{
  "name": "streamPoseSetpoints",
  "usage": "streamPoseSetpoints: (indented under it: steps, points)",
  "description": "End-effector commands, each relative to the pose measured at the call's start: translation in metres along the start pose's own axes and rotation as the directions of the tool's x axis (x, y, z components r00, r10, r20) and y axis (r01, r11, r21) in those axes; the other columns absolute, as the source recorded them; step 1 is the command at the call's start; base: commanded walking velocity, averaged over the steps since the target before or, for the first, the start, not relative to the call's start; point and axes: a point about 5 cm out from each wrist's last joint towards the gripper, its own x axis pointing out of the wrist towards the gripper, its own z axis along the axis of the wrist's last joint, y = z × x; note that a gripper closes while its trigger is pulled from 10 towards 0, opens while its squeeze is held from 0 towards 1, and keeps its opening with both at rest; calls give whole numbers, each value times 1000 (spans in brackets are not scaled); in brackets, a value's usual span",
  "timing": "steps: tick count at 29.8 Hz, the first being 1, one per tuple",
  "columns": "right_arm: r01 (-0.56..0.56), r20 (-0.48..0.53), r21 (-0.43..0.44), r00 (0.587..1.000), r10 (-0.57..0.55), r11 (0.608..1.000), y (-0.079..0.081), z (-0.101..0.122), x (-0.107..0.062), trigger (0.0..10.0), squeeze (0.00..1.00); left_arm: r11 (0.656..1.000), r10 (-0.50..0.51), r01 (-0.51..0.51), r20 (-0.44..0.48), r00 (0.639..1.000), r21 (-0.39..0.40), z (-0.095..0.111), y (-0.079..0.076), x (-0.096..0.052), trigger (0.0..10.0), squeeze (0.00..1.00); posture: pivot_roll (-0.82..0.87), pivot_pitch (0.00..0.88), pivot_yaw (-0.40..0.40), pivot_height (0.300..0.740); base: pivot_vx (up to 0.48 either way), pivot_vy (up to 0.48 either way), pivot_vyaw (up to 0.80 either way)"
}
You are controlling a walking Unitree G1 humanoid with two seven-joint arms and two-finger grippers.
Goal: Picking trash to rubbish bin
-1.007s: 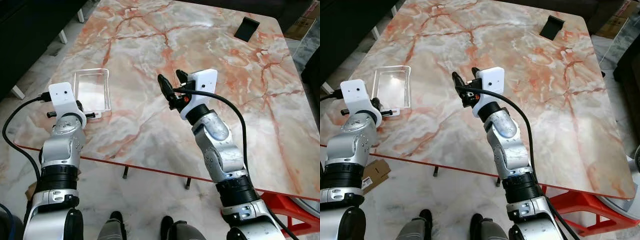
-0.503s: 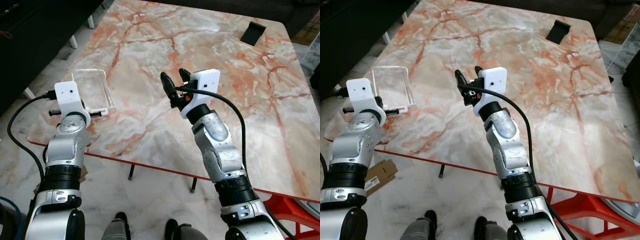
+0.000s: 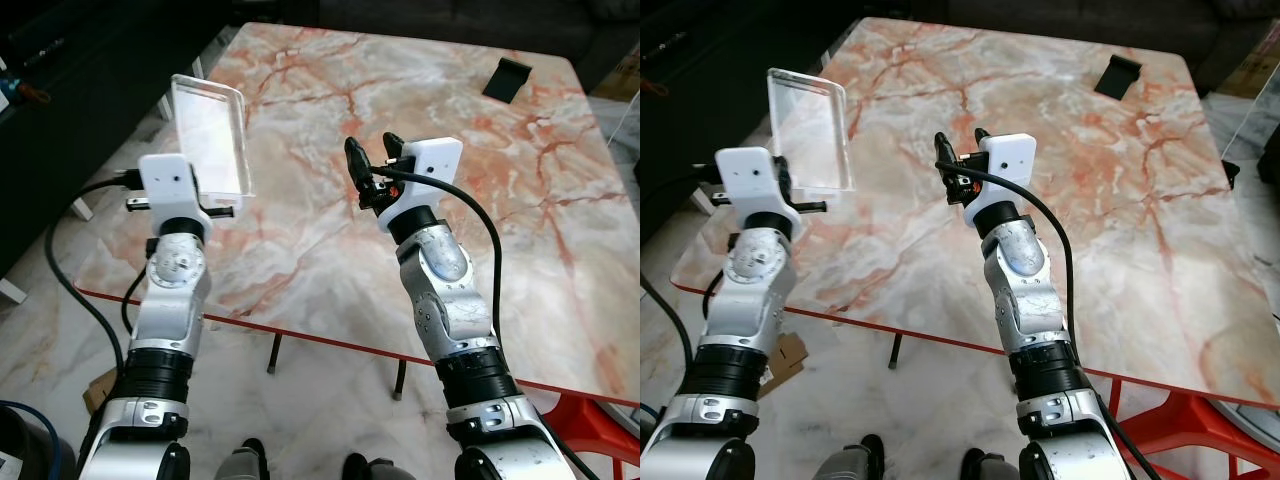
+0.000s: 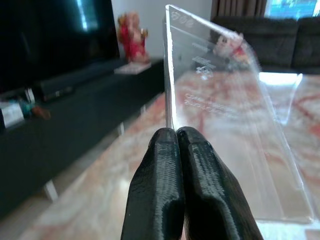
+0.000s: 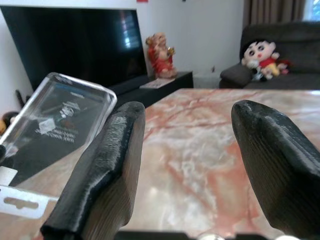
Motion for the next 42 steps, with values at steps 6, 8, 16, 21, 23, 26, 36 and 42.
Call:
streamPoseSetpoints:
  steps: [6,8,16,21,23,26,36,42]
  points:
    - [26,30,6,999,-26,1000,-3,0,1,10000,0,999,-17,14,93,996,36,6,-2,-1,10000,0,82,60,-8,740,0,0,0]
    - [30,28,-2,999,-30,1000,-4,0,1,10000,0,999,-17,11,105,994,50,7,-3,-1,10000,0,83,60,-16,740,0,0,0]
    - [54,25,-25,998,-53,998,-11,-2,2,10000,0,999,-11,4,140,990,53,11,-4,-1,10000,0,87,78,-21,740,0,0,0]
    - [62,22,-24,998,-61,998,-12,-3,1,10000,0,998,-12,4,129,992,60,8,-5,-2,10000,0,80,82,-16,740,0,0,0]
    - [66,21,-24,998,-66,998,-12,-4,1,10000,0,998,-14,7,125,992,59,7,-6,-2,10000,0,80,85,-12,740,0,0,0]
    - [73,23,-22,997,-72,997,-13,-4,1,10000,0,998,-21,13,121,992,60,7,-7,-1,10000,0,80,89,-6,740,0,0,0]
    - [65,20,1,998,-65,998,-5,-8,1,10000,0,998,-25,19,106,994,52,6,-7,2,10000,0,82,98,4,740,-189,0,0]
    - [73,24,3,997,-73,997,-6,-7,1,10000,0,998,-24,18,107,994,53,7,-6,2,10000,0,85,104,8,740,-271,0,0]
